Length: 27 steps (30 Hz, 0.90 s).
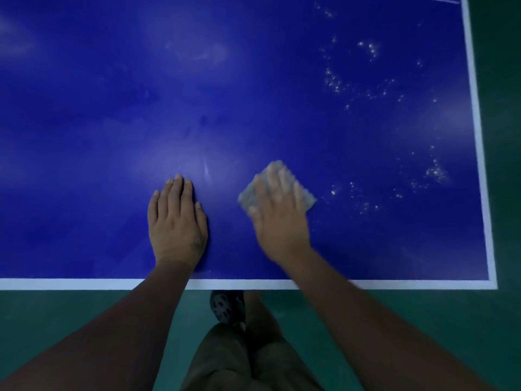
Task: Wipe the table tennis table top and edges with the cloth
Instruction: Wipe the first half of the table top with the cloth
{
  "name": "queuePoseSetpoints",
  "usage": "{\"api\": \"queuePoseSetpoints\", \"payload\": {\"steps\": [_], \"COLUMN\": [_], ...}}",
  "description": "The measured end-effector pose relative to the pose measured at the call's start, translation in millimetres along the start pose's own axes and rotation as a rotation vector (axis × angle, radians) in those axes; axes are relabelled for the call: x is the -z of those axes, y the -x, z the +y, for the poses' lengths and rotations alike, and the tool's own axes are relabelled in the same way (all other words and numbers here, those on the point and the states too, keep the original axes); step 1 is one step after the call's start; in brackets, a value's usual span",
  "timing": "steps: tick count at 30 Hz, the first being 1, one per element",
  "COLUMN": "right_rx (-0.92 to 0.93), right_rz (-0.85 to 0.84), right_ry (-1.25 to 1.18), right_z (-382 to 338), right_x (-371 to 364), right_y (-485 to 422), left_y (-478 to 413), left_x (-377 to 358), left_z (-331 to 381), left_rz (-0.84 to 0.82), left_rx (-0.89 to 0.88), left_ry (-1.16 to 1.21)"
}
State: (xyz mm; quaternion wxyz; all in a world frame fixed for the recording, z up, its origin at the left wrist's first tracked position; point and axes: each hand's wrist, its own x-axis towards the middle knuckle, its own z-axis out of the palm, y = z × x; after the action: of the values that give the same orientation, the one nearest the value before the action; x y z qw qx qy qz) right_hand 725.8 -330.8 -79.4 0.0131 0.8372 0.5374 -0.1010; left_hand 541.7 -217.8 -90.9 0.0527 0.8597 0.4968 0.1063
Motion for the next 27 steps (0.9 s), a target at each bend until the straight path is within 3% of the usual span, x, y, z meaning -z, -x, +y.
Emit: {"api": "queuePoseSetpoints", "payload": {"steps": [3,7,12,15,22,27], "right_rx": [0.075,0.076,-0.29,-0.37,-0.139,0.012], "right_rz": [-0.006,-0.009,0.008,-0.023,0.036,0.016], "right_ry": [-0.062,-0.018,-0.06,-0.089,-0.054,-0.055], "right_z": [-5.1,49.3,132.6,132.6,32.1,61.7], "right_x": [-14.5,-11.9,12.5,20.1,-17.4,-29.1], "right_y": [51.1,54.2,-14.7,-32.7,75.2,114.8], "left_y": [12.4,45.4,51.6,52.2,52.0,50.6], "left_x": [0.2,-10.4,-23.3,-23.4,-23.2,-23.4], "left_z": [27.0,67.7,66.5,68.1,66.0,66.6], "left_rz": [-0.002,-0.082,-0.112,-0.096,-0.041,-0.05], "left_rx": [0.004,-0.01,0.01,0.01,0.018,0.022], "left_ry": [0.056,0.103,0.049,0.048,0.112,0.095]}}
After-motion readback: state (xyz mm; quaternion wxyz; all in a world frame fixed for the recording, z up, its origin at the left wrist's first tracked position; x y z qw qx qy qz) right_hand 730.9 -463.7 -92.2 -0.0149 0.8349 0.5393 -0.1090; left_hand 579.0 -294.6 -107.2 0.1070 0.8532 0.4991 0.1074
